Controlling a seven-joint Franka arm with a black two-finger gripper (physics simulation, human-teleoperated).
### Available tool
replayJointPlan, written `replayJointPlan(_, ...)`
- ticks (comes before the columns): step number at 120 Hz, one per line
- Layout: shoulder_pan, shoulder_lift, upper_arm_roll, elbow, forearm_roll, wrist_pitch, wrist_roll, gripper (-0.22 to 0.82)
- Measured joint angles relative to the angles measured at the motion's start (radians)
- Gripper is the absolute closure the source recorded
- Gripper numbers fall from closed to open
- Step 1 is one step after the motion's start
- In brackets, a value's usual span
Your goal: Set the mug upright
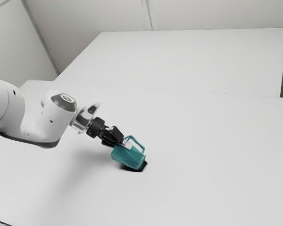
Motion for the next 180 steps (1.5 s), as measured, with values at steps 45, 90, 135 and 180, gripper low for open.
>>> replayJointPlan(45, -0.039, -0.126, -0.002, 0.009, 0.056, -0.009, 0.029, 0.75)
replayJointPlan(90, -0.032, -0.180, -0.023, 0.175, 0.789, 0.019, -0.188, 0.76)
replayJointPlan(135, -0.064, -0.107, -0.044, 0.108, 0.986, 0.210, -0.454, 0.78)
replayJointPlan(180, -0.044, -0.051, -0.044, 0.090, 0.982, 0.264, -0.606, 0.79)
